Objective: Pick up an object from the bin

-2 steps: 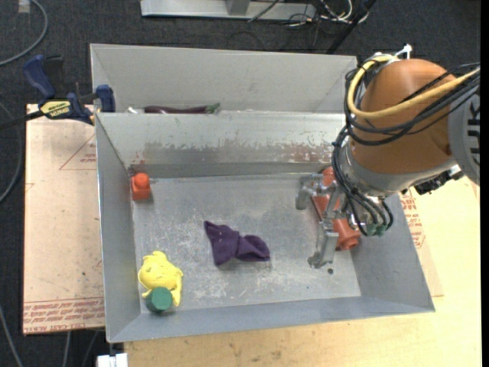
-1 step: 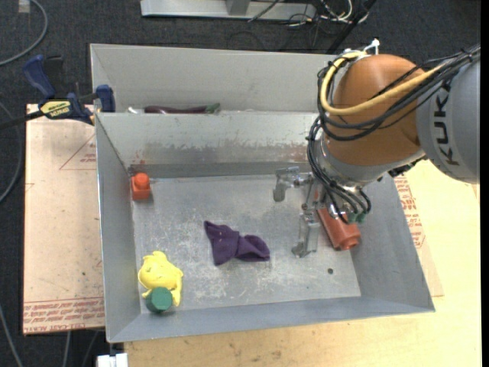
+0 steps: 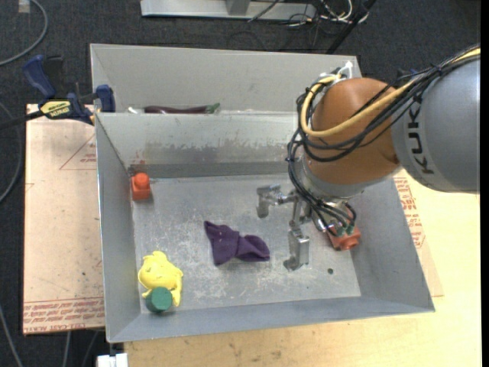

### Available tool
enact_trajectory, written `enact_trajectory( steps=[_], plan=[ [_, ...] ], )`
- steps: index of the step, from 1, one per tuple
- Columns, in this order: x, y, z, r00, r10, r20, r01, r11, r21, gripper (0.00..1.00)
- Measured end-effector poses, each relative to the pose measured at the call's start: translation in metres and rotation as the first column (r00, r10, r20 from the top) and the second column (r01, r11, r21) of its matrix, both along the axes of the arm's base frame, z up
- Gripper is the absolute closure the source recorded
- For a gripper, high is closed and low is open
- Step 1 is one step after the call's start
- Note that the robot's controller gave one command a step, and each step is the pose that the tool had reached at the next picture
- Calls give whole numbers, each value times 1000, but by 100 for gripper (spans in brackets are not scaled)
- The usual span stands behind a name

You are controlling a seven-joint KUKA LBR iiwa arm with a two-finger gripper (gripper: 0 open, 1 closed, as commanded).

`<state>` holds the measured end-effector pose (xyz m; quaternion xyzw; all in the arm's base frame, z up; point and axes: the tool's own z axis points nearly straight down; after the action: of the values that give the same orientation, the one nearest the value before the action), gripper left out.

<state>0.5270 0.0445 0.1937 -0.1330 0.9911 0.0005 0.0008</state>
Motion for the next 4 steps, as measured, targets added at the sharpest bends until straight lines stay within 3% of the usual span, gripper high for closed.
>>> enact_trajectory(
  steps=[1, 2, 3, 4],
  plan=[
    [-6, 35, -19, 998, -63, -3, 63, 998, 0, 0],
    [17, 40, -53, 996, 89, 7, -89, 996, 4, 0],
    [17, 41, -122, 977, -214, 1, 214, 977, 3, 100],
    [17, 41, -122, 977, -213, 1, 213, 977, 3, 100]
  ],
)
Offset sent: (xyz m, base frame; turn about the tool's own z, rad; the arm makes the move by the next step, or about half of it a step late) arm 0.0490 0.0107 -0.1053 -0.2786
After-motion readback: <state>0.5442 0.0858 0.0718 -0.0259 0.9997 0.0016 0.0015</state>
